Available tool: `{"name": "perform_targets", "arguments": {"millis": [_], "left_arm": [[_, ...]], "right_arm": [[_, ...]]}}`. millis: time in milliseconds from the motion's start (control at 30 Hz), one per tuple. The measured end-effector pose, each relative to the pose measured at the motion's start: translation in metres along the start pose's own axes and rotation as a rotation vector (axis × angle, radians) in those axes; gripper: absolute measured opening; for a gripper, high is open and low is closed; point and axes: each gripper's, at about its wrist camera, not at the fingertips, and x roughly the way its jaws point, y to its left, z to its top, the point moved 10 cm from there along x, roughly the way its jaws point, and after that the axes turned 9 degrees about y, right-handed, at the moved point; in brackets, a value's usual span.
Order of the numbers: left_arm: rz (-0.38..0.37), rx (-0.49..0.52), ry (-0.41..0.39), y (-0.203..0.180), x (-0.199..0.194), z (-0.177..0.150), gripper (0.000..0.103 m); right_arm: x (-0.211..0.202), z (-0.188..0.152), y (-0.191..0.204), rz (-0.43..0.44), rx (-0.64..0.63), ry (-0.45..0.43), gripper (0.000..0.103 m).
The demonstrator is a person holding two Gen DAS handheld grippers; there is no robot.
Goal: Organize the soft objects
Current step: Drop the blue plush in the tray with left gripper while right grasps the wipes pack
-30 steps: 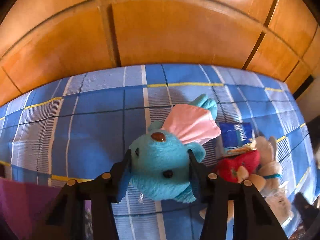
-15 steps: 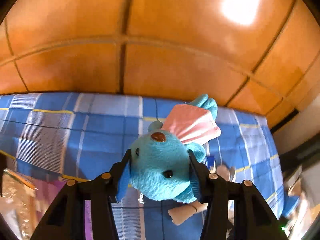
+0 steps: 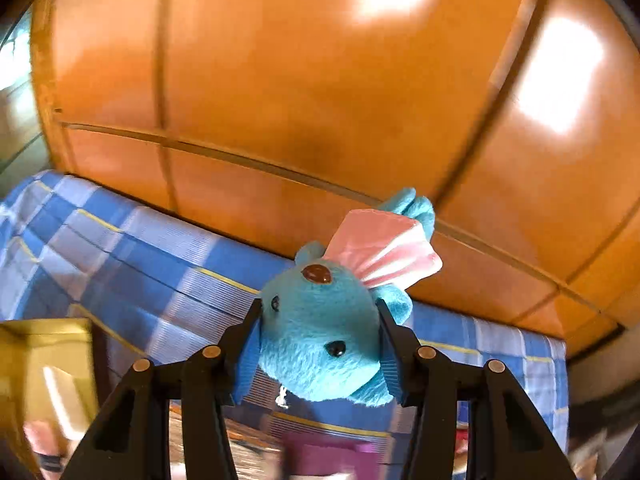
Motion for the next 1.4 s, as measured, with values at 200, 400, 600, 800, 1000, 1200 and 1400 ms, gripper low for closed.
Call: {"name": "perform_targets", "arguments": {"millis": [200, 400, 600, 800, 1000, 1200, 1400], "left_arm": [[0.083, -0.054, -0.057, 0.087, -0.027, 0.016, 0.053], [0.133, -0.116, -0.099, 0.184, -0.042, -0.029, 0.053], [0.133, -0.188, -0.071, 0.264, -0.044, -0.104, 0.054], [0.167, -0.276, -0.035, 0.341, -0.028, -0.172, 0.055], [0.267, -0.312, -0.02, 0.4, -0.01, -0.201, 0.06], [0.256, -0.328, -0.044, 0.418, -0.011, -0.222, 0.071], [0.213, -0.294, -0.084, 0.41, -0.025, -0.242, 0.076]], "right_arm": [[0.001, 0.0, 0.001, -0.007, -0.005, -0.002, 0.057], [0.001, -0.001, 0.0, 0.007, 0.012, 0.004, 0.057], [0.0, -0.001, 0.002, 0.01, 0.016, 0.001, 0.057], [0.0, -0.001, 0.006, 0.028, 0.01, -0.003, 0.057], [-0.002, 0.002, 0.009, 0.032, -0.001, -0.018, 0.058], [-0.005, 0.004, 0.013, 0.116, 0.038, -0.021, 0.067], [-0.011, 0.001, 0.011, 0.17, 0.083, -0.011, 0.069]]}}
